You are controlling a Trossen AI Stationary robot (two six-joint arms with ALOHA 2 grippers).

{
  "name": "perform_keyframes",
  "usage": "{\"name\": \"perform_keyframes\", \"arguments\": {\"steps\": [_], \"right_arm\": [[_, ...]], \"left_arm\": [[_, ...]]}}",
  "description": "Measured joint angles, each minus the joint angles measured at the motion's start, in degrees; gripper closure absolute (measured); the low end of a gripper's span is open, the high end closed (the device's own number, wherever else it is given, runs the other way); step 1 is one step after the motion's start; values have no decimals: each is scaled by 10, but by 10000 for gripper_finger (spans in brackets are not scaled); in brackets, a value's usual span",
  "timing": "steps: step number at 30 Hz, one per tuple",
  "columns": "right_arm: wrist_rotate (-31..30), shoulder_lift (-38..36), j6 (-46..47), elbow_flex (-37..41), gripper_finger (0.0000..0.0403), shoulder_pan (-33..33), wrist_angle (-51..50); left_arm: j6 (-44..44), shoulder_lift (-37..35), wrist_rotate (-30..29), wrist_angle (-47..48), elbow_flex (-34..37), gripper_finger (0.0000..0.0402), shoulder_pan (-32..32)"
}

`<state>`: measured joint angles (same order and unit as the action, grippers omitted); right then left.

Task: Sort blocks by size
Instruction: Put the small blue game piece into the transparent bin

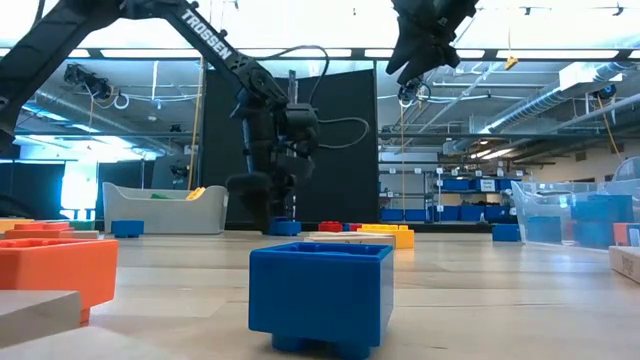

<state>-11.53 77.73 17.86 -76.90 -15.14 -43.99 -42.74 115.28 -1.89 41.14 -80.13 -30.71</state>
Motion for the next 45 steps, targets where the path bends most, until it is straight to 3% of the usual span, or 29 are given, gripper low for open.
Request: {"name": "perform_keyframes", "arguments": {"steps": [8, 18, 22, 39, 45], "right_arm": [[-4, 0, 0, 0, 201, 0, 4], [-4, 0, 3, 0, 201, 0, 7], [-4, 0, 6, 0, 201, 0, 7], [-4, 0, 21, 0, 201, 0, 7], [-4, 0, 17, 0, 201, 0, -1]], "left_arm": [[-3, 4, -4, -8, -1, 96, -4], [-1, 5, -14, -4, -1, 217, -4], [-1, 5, -14, 0, -1, 248, -4], [50, 2, -14, 42, -1, 257, -4], [80, -12, -9, 53, -6, 242, -4]]}}
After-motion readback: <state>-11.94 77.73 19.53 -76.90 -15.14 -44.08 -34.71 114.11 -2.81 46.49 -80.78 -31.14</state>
